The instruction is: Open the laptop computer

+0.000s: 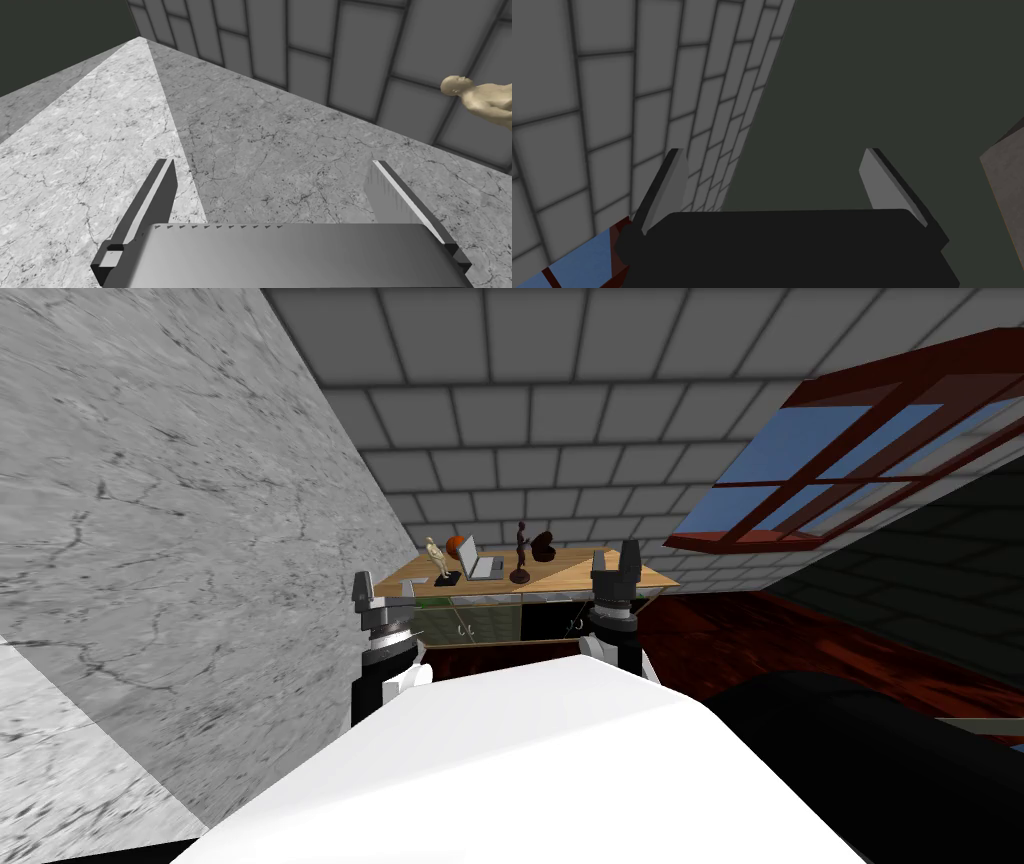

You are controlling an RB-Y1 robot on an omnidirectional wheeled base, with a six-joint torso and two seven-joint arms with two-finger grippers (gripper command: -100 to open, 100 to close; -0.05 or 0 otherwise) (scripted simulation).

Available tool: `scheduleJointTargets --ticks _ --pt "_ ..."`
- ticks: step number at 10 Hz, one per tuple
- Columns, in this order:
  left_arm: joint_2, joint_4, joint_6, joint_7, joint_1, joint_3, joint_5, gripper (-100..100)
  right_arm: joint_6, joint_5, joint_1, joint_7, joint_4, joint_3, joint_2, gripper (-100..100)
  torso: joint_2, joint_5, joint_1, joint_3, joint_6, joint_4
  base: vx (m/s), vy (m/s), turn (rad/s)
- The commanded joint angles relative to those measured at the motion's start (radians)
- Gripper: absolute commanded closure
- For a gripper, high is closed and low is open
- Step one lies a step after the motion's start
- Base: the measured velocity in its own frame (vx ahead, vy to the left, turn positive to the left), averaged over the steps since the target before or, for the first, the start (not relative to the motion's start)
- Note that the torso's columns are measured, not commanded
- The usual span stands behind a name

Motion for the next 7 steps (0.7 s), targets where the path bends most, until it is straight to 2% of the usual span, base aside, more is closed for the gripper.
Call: scheduleJointTargets --ticks 1,7 --pt "0.000 0.000 0.000 0.000 0.000 0.000 0.000 0 0.000 0.000 0.000 0.000 0.000 0.000 0.000 0 0.040 0.000 0.000 -0.082 0.000 0.041 0.000 0.000 0.000" --pt "0.000 0.000 0.000 0.000 0.000 0.000 0.000 0 0.000 0.000 0.000 0.000 0.000 0.000 0.000 0 0.470 0.000 0.000 -0.939 0.000 0.470 0.000 0.000 0.000"
